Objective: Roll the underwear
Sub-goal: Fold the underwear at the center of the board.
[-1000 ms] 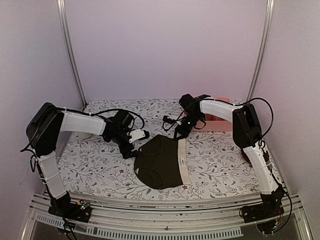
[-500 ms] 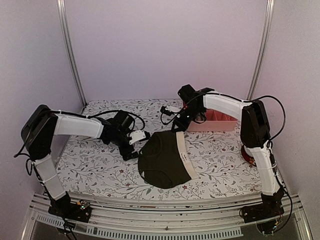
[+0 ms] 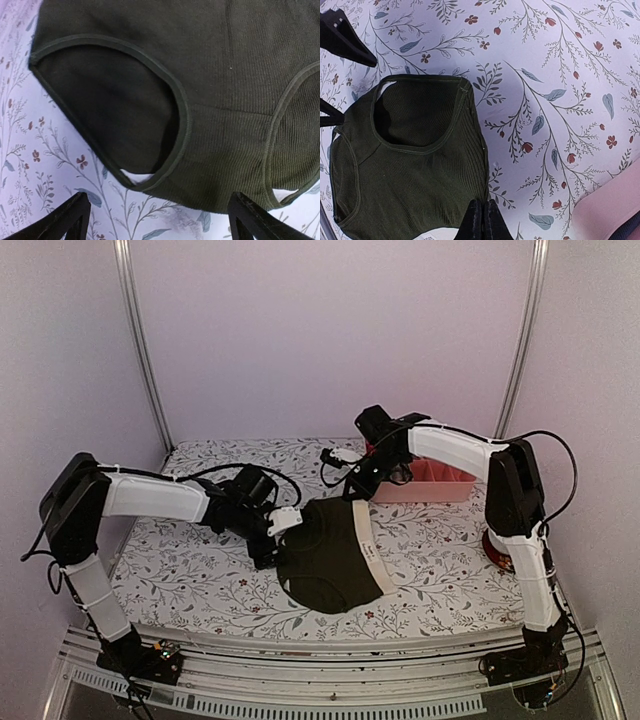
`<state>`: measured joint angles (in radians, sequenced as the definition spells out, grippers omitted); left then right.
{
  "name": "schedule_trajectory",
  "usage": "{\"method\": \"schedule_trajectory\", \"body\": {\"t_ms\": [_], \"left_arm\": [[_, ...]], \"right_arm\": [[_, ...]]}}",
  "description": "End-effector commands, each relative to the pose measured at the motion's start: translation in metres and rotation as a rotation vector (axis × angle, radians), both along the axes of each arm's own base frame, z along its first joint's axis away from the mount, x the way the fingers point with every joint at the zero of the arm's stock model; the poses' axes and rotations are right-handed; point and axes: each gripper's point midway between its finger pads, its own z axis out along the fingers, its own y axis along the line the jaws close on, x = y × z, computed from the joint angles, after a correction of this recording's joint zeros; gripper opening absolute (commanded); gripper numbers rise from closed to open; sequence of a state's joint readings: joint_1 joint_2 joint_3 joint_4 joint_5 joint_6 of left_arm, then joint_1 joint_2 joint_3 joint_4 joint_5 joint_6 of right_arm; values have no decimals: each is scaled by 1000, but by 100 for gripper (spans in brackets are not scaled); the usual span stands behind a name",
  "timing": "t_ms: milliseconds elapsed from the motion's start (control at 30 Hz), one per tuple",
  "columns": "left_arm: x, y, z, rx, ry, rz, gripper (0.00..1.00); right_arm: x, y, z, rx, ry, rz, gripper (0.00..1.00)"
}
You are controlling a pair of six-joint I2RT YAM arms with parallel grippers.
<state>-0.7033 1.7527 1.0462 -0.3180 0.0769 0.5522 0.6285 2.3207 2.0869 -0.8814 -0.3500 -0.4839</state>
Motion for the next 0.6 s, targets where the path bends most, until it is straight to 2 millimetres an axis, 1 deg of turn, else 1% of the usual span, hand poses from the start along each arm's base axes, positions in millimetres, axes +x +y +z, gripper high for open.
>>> {"method": "schedule_trajectory", "body": {"t_ms": [0, 100, 200, 233, 267, 333, 433, 567], "left_arm": [[-3, 4, -30, 109, 1, 11, 99], [10, 16, -36, 165, -62, 61, 99], [25, 25, -35, 204, -130, 105, 99], [29, 28, -35, 219, -147, 115, 99], [33, 31, -35, 230, -159, 122, 99], [40, 34, -35, 247, -172, 130, 99], [42, 36, -39, 264, -170, 120, 99], [47, 40, -38, 277, -182, 110, 99]], "right_arm": [[-9, 8, 38, 50, -61, 15, 2], [-19, 8, 44, 65, -71, 38, 2], [-30, 8, 50, 85, -82, 65, 2], [-34, 8, 56, 100, -91, 74, 2], [-39, 8, 54, 104, -87, 86, 2], [-49, 8, 59, 119, -98, 107, 2], [-64, 11, 60, 134, -105, 139, 2], [-83, 17, 63, 148, -114, 176, 2]]}}
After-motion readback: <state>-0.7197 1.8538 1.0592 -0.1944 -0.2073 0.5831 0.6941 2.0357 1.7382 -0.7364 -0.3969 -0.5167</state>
